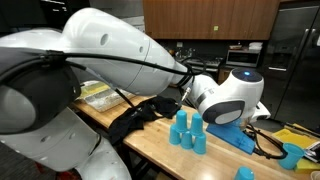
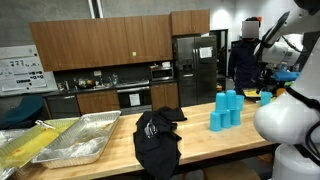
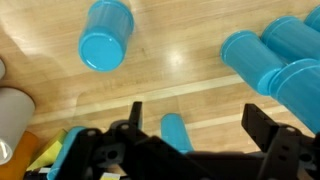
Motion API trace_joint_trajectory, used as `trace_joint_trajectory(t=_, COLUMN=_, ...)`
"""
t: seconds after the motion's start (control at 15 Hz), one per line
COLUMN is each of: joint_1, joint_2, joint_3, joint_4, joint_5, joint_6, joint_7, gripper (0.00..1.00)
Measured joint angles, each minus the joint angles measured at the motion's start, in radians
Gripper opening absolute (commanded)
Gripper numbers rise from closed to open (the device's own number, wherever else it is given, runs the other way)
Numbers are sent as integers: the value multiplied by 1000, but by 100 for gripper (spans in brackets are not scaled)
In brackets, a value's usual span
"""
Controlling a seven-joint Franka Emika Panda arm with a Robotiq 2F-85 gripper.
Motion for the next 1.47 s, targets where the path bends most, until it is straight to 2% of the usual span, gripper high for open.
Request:
trace_joint_trajectory(t=0.27, joint_1=4, joint_2=-44, joint_3=4, joint_4=-15, joint_5=-50, joint_6=36, joint_7=-80, gripper=100)
trace_joint_trajectory(t=0.6, joint_1=33, joint_2=-97, joint_3=-4, joint_4=-64, joint_5=-63, joint_6=51, joint_7=-262, gripper=100)
trace_joint_trajectory(t=1.07, joint_1=93, joint_2=-164, joint_3=-47, joint_4=-135, joint_5=17, joint_6=47, joint_7=-471, gripper=100)
trace_joint_trajectory(t=1.2, joint_1=95, joint_2=-174, joint_3=-49, joint_4=-136, joint_5=28, joint_6=-19, joint_7=-484, gripper=100)
trace_joint_trajectory(t=1.47, joint_1=68, joint_2=-180, joint_3=-27, joint_4=-88, joint_5=2, joint_6=-246, joint_7=-459, gripper=100)
